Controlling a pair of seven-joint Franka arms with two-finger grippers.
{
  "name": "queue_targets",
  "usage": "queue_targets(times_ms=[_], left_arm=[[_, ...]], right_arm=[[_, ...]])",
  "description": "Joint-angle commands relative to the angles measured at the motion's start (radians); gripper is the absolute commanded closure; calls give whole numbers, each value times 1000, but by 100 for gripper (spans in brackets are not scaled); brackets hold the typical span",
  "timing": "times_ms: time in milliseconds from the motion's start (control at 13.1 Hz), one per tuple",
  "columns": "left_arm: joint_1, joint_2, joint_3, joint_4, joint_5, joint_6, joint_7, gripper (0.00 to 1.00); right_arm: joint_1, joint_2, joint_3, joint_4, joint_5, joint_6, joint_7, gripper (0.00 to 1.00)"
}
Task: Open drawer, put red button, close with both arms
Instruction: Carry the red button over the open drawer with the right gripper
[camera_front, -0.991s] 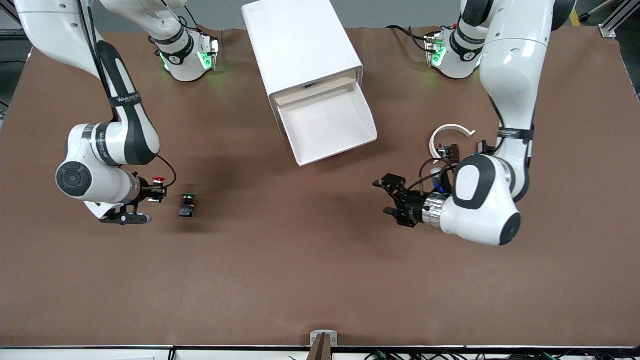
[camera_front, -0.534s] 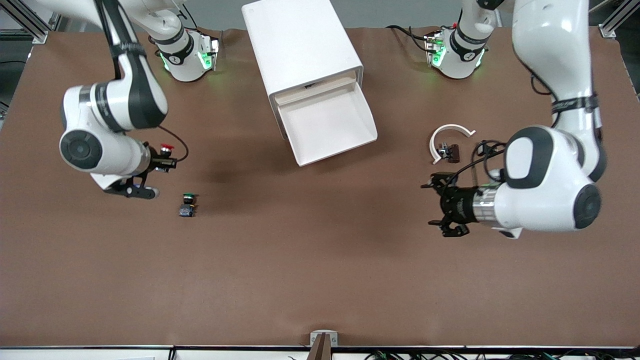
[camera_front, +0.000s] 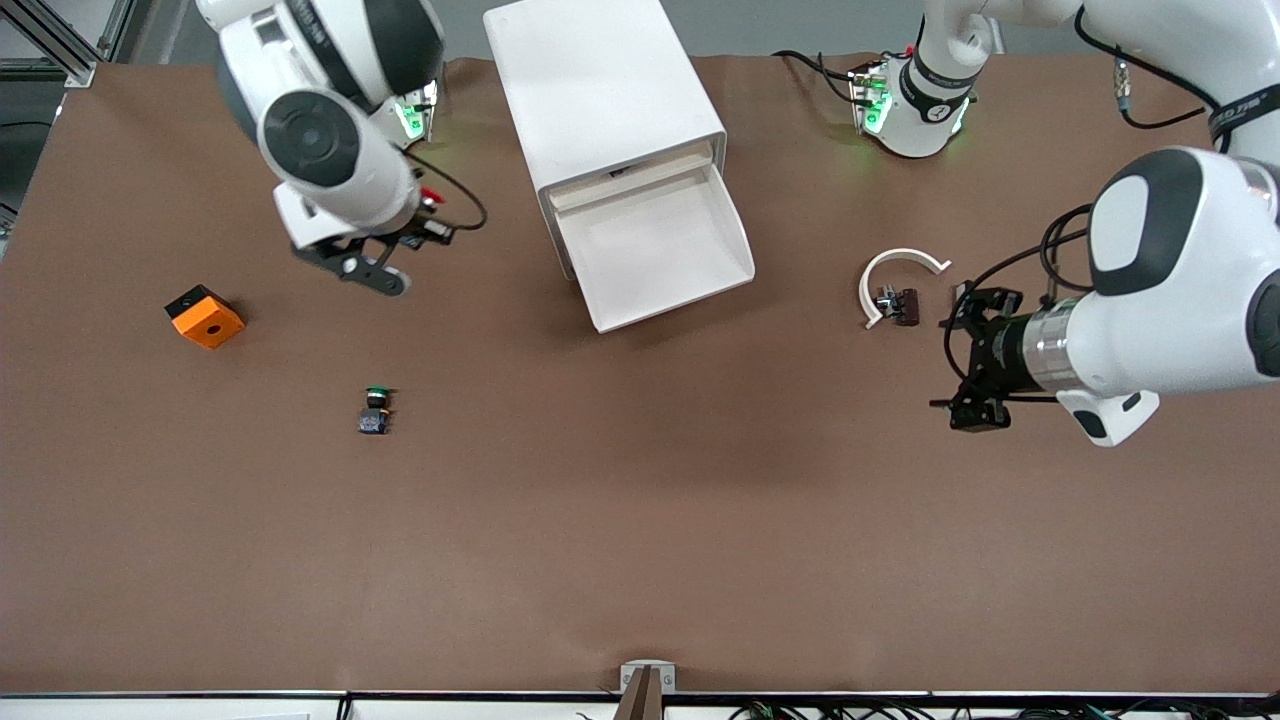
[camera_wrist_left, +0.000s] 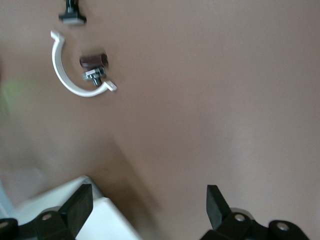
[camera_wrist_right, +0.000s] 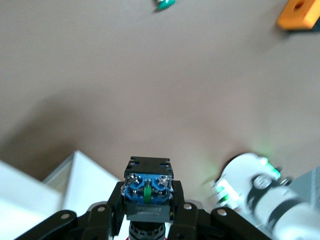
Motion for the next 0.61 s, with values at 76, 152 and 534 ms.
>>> queue_targets(times_ms=[76, 152, 534], left_arm=[[0, -59, -4, -41, 87, -73, 297, 0], [-7, -68, -5, -62, 120, -73, 356, 0], [-8, -110, -7, -143, 175, -61, 595, 0]], right_arm=[[179, 60, -13, 116, 64, -2, 315, 91], [200, 89, -13, 149, 90, 20, 381, 91], [320, 293, -13, 295, 128, 135, 718, 91]])
